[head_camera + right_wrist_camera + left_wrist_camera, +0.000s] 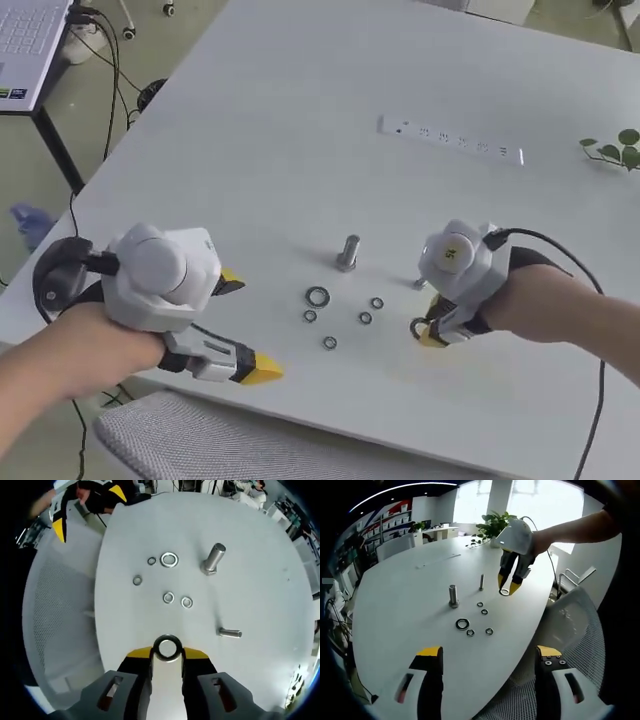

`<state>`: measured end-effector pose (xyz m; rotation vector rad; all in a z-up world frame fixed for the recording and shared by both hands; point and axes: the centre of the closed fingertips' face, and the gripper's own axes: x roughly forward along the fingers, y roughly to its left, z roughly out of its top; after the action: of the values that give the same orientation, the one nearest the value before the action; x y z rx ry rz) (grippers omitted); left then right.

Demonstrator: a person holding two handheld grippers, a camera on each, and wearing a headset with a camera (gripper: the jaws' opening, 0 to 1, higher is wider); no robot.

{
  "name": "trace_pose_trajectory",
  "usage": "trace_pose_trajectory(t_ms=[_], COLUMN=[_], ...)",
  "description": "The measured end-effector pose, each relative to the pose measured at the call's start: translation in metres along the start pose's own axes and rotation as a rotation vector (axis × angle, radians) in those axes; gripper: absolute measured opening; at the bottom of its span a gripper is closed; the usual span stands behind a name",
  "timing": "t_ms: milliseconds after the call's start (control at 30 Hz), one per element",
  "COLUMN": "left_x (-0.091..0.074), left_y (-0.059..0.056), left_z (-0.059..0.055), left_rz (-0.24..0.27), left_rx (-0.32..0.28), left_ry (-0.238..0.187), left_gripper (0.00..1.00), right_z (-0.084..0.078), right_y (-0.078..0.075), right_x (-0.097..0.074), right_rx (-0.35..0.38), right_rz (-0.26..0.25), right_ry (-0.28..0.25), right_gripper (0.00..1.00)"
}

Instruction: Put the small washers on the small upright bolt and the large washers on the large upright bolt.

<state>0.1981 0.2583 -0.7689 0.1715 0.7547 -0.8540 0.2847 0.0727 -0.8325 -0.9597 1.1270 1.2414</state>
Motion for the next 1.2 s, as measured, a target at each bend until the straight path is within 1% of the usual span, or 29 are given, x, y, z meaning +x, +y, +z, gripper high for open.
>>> trace_pose_trajectory(t_ms=[67, 200, 267, 333, 500, 600, 767, 933, 1000, 1033, 1100, 1133, 1200], left_x=[0.0, -0.001, -0.001, -0.001, -0.001, 0.0, -0.001, -0.002, -0.004, -0.004, -0.004, -0.004, -0.004], left_y=[0.002, 0.006, 0.006, 0.006, 0.004, 0.003, 0.006, 0.009, 0.011, 0.011, 0.01, 0.01, 0.01], left_z=[0.0, 0.0, 0.0, 0.003, -0.001, -0.003, -0.005, -0.007, -0.006, -0.006, -0.004, -0.004, -0.004], left_rz=[0.001, 0.008, 0.008, 0.009, 0.001, -0.004, -0.006, 0.005, 0.007, 0.006, 0.005, 0.003, -0.001], left_rx=[-0.006, 0.007, 0.009, 0.025, 0.021, 0.025, 0.015, 0.025, 0.017, 0.015, 0.028, 0.032, 0.032], left_ry=[-0.003, 0.007, 0.004, -0.012, 0.001, 0.008, 0.009, 0.007, 0.003, -0.002, -0.013, -0.011, -0.01], left_gripper=[0.75, 0.77, 0.79, 0.8, 0.81, 0.81, 0.82, 0.85, 0.85, 0.86, 0.87, 0.88, 0.89], right_z=[0.001, 0.004, 0.007, 0.01, 0.016, 0.023, 0.042, 0.057, 0.059, 0.062, 0.066, 0.066, 0.069], right_y=[-0.001, 0.0, 0.0, 0.0, 0.002, 0.001, 0.003, -0.002, -0.008, -0.01, -0.011, -0.015, -0.016], right_x=[-0.003, -0.01, -0.013, -0.017, -0.022, -0.026, -0.038, -0.045, -0.042, -0.044, -0.046, -0.042, -0.043], right_rx=[-0.004, -0.001, -0.004, -0.004, -0.005, -0.003, -0.008, -0.016, -0.022, -0.023, -0.024, -0.024, -0.027], right_rz=[-0.003, 0.003, 0.003, 0.006, 0.024, 0.019, 0.011, 0.001, -0.006, -0.009, -0.01, -0.01, -0.01], right_ry=[0.002, 0.005, 0.004, 0.0, -0.012, -0.019, -0.047, -0.058, -0.061, -0.064, -0.066, -0.066, -0.066], right_gripper=[0.21, 0.21, 0.21, 0.21, 0.21, 0.21, 0.21, 0.21, 0.21, 0.21, 0.21, 0.21, 0.21])
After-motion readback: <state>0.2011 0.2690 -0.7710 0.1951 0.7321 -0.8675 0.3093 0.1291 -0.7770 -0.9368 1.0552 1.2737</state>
